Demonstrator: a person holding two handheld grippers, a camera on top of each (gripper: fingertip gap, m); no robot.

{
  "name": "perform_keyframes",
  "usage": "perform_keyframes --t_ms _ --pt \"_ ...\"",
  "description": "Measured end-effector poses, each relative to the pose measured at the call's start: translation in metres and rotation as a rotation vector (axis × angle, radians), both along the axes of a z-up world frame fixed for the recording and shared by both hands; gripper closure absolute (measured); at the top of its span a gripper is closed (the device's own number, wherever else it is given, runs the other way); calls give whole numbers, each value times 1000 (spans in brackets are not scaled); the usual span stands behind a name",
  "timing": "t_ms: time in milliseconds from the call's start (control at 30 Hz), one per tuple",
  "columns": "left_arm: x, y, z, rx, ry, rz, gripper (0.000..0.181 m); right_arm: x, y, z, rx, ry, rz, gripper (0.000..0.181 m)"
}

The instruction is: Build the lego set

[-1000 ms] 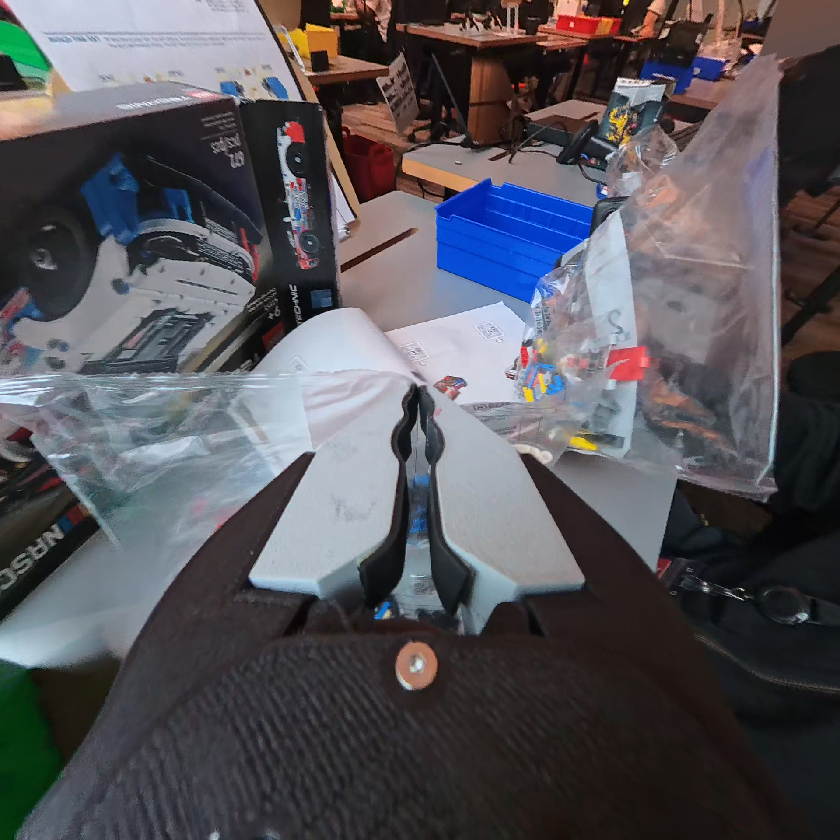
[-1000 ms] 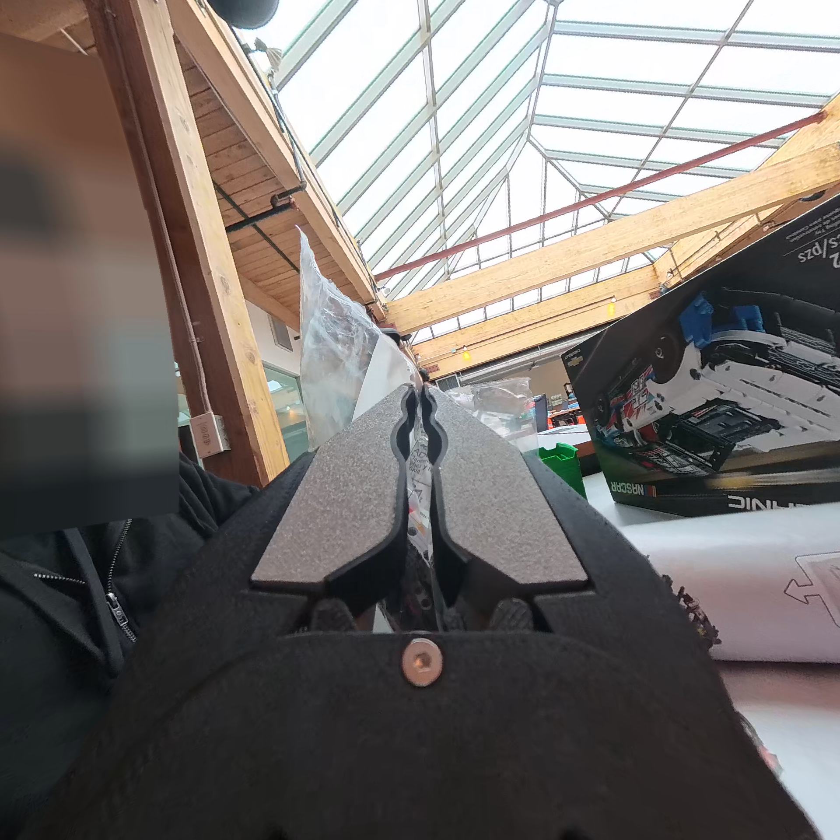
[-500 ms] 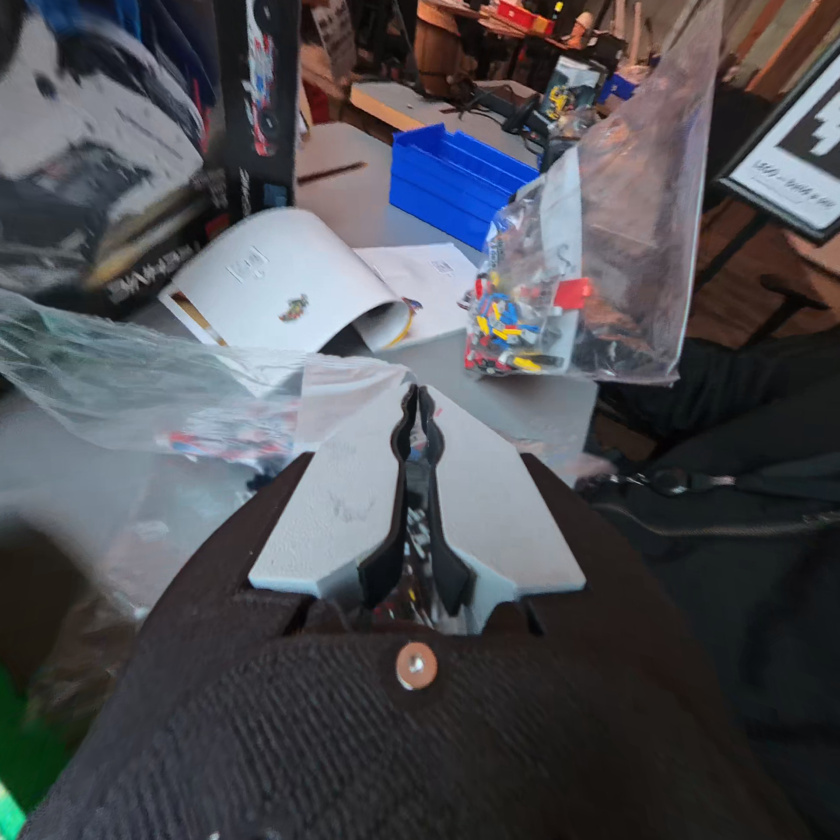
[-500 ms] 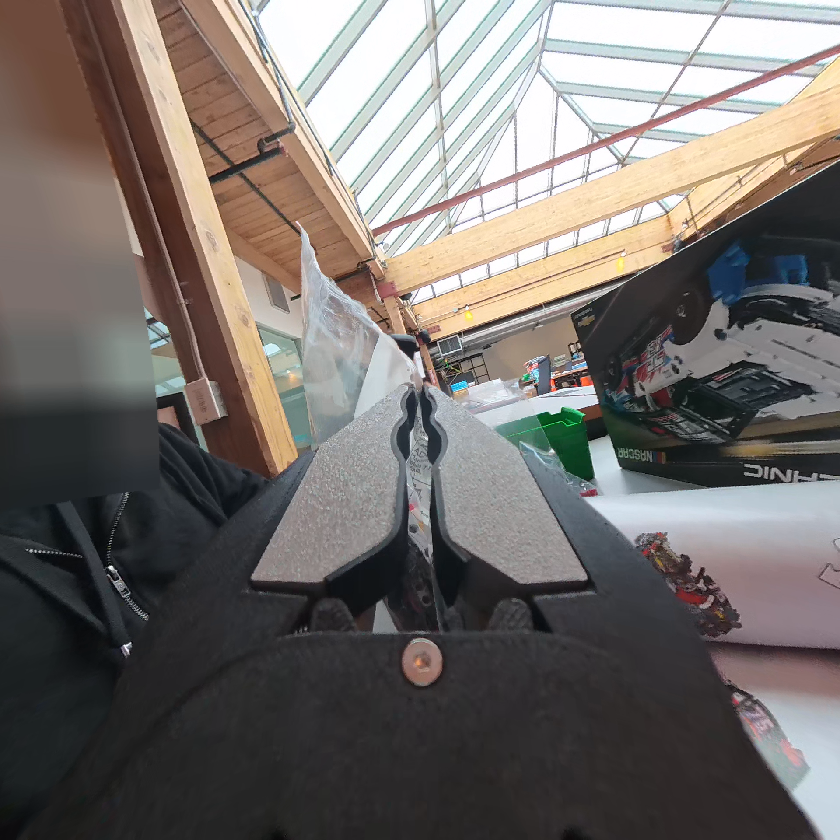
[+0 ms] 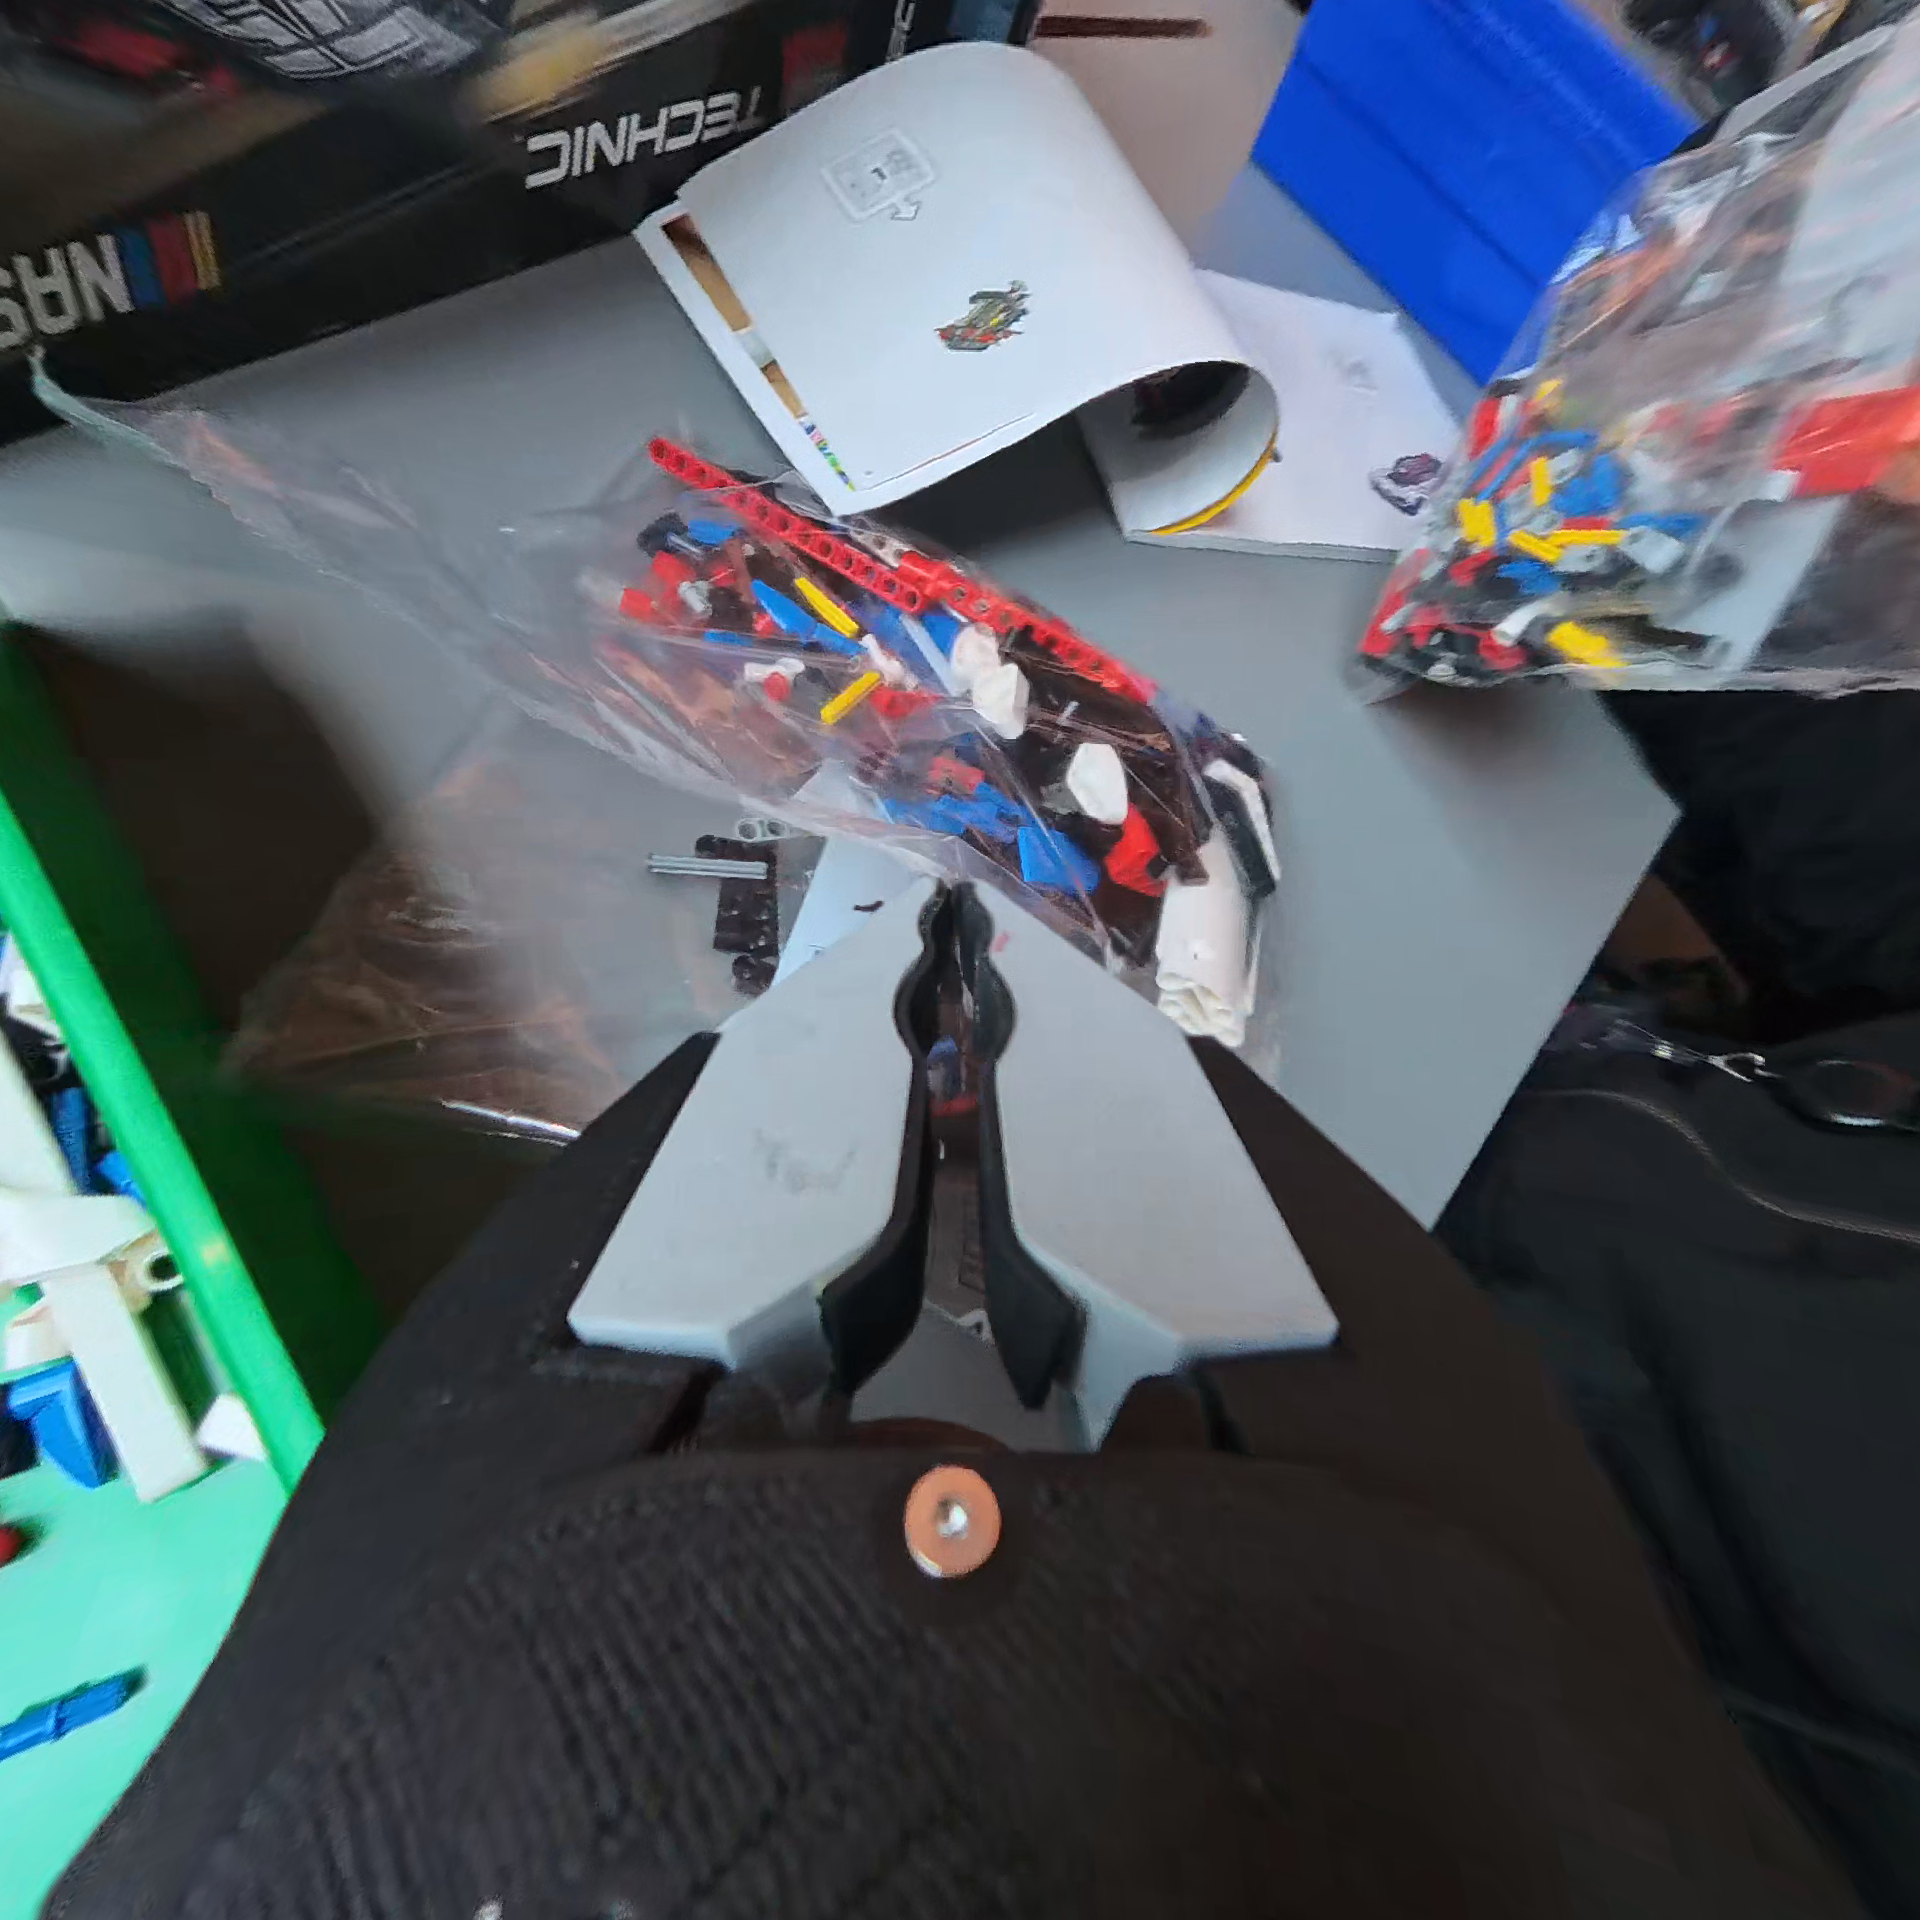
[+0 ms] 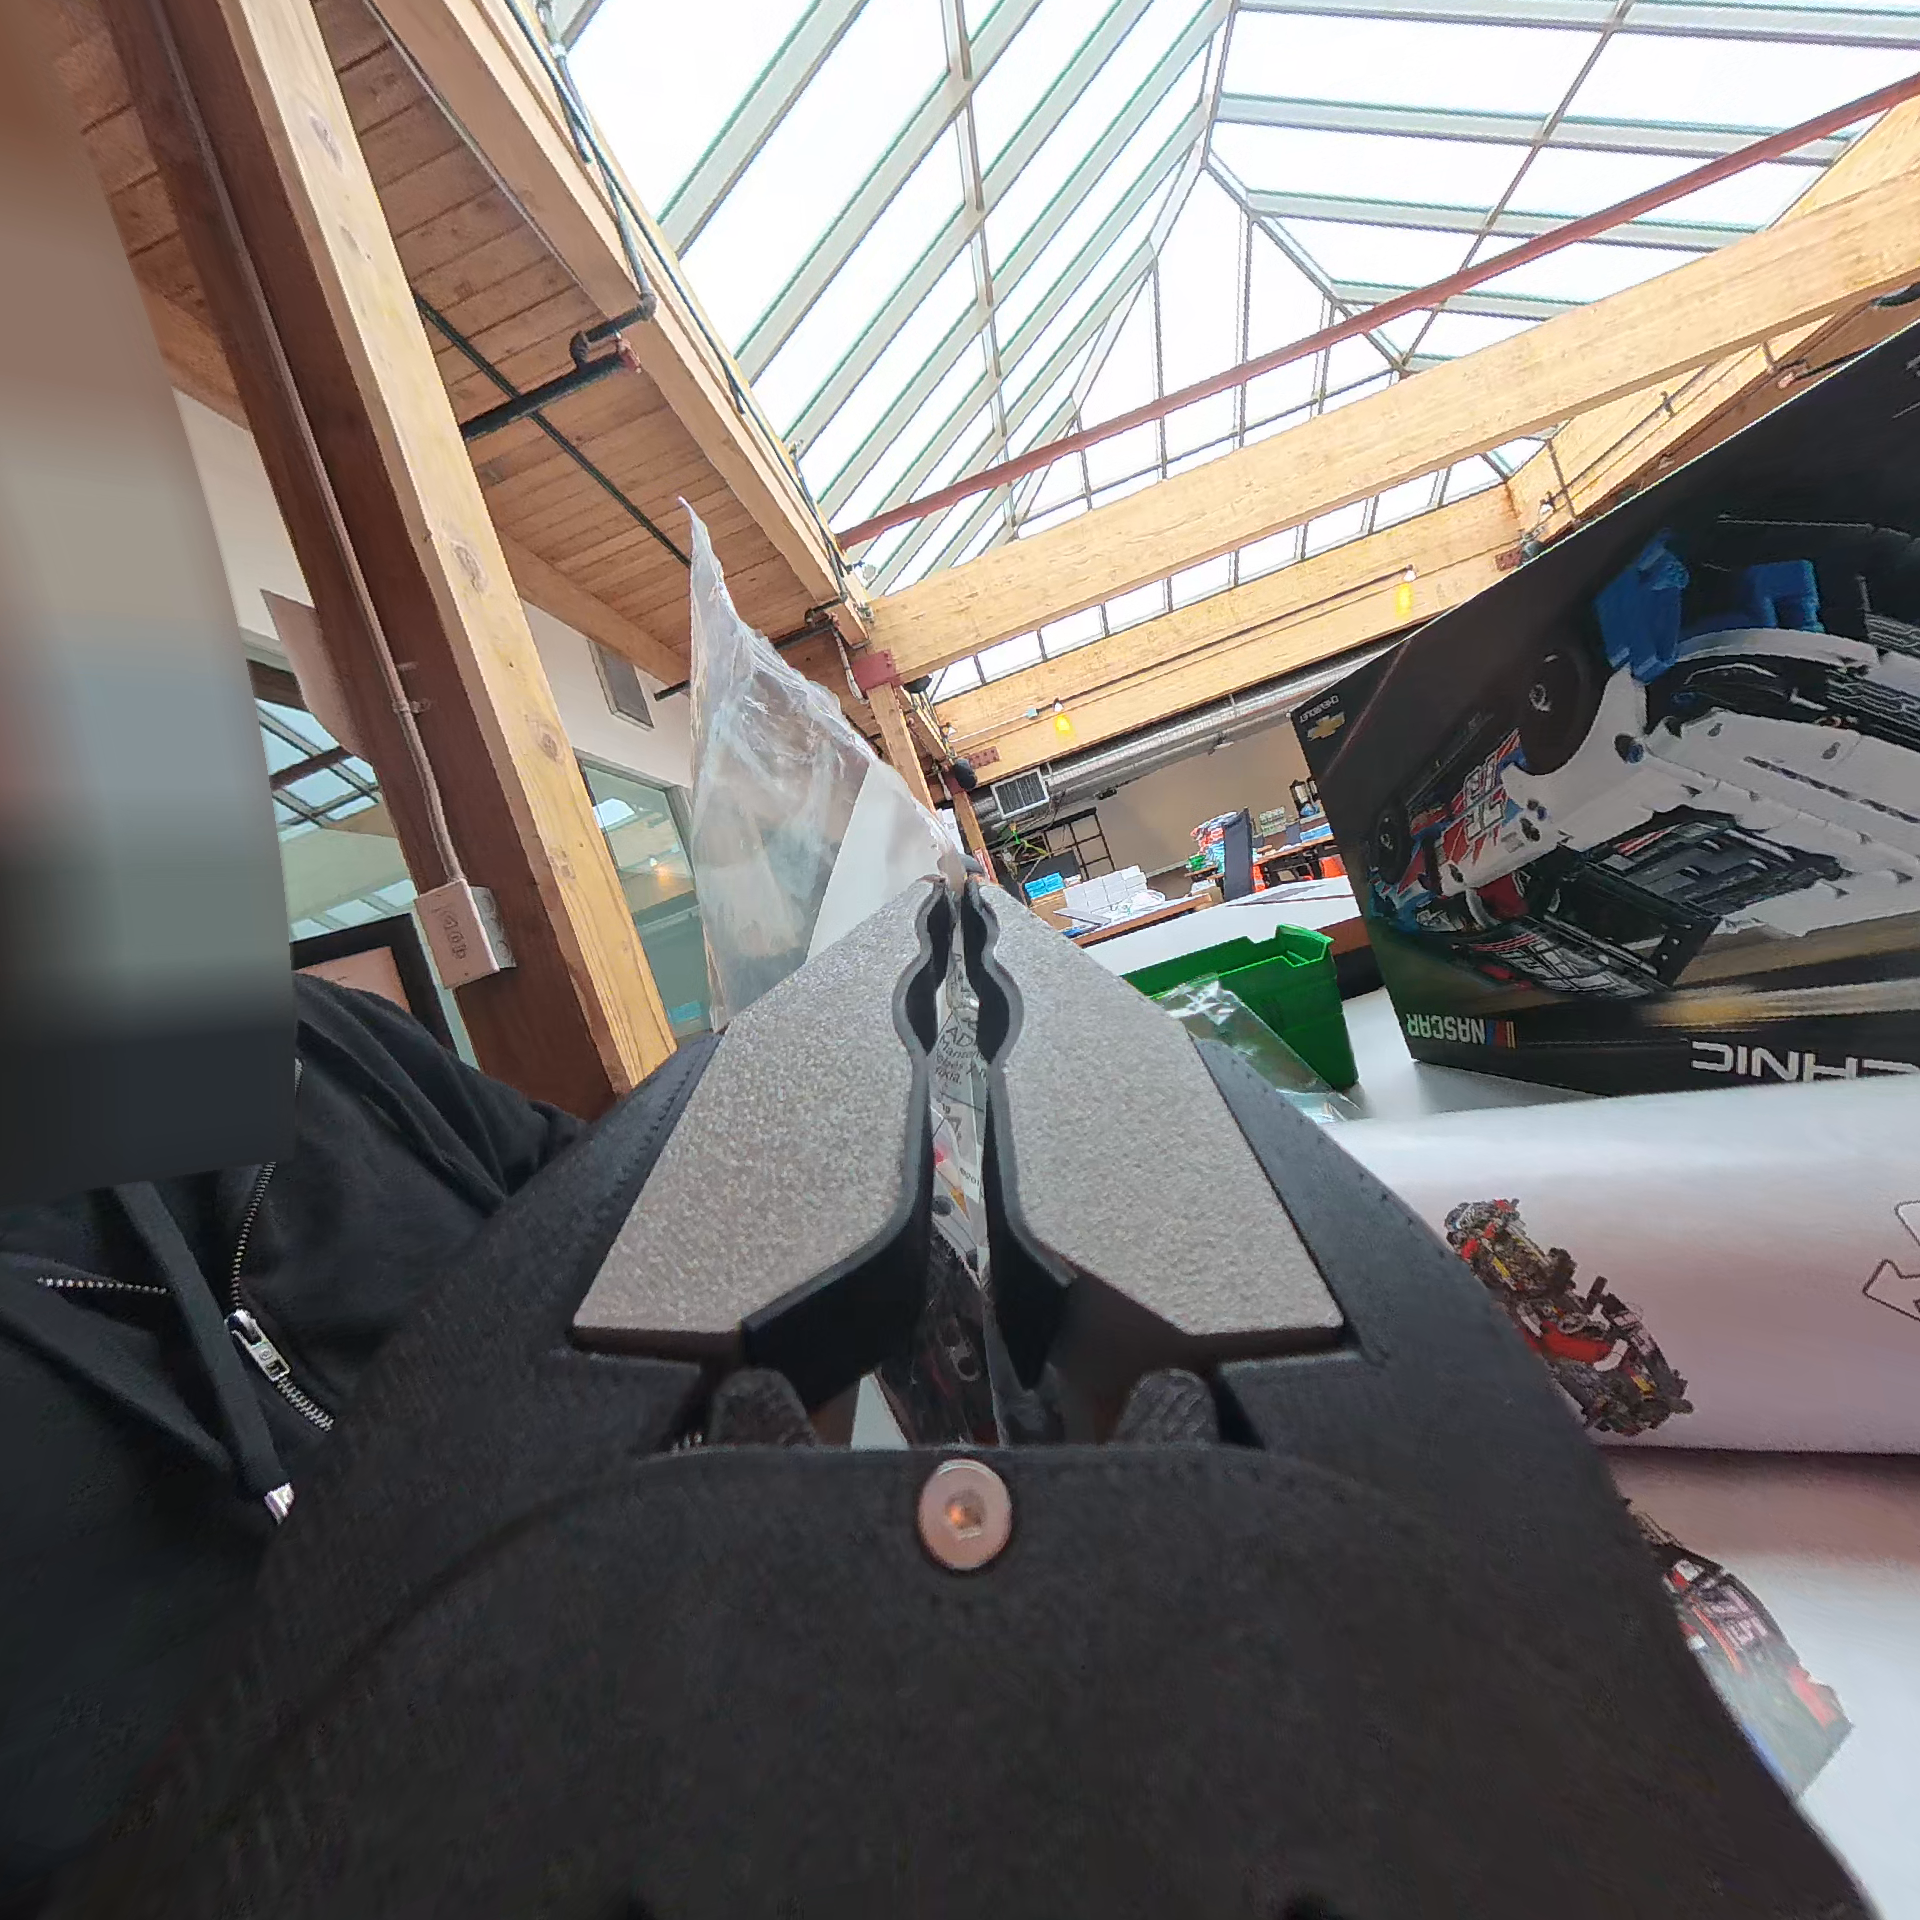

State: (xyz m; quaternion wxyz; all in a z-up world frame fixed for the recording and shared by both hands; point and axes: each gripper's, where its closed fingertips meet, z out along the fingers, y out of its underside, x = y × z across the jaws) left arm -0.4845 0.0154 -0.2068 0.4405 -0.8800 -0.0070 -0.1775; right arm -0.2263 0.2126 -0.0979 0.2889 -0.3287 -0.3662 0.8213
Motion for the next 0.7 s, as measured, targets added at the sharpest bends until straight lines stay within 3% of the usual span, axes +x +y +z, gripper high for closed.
perform_keyframes --t_ms 333,433,700 --pt "11 14 26 75 156 -18 181 -4 5 -3 -23 -24 -21 181" --pt "27 23 56 182 132 -96 181 -5 3 -3 -16 -28 -13 181" --pt "88 38 108 312 117 -376 181 -21 -10 -10 22 -95 -7 181"
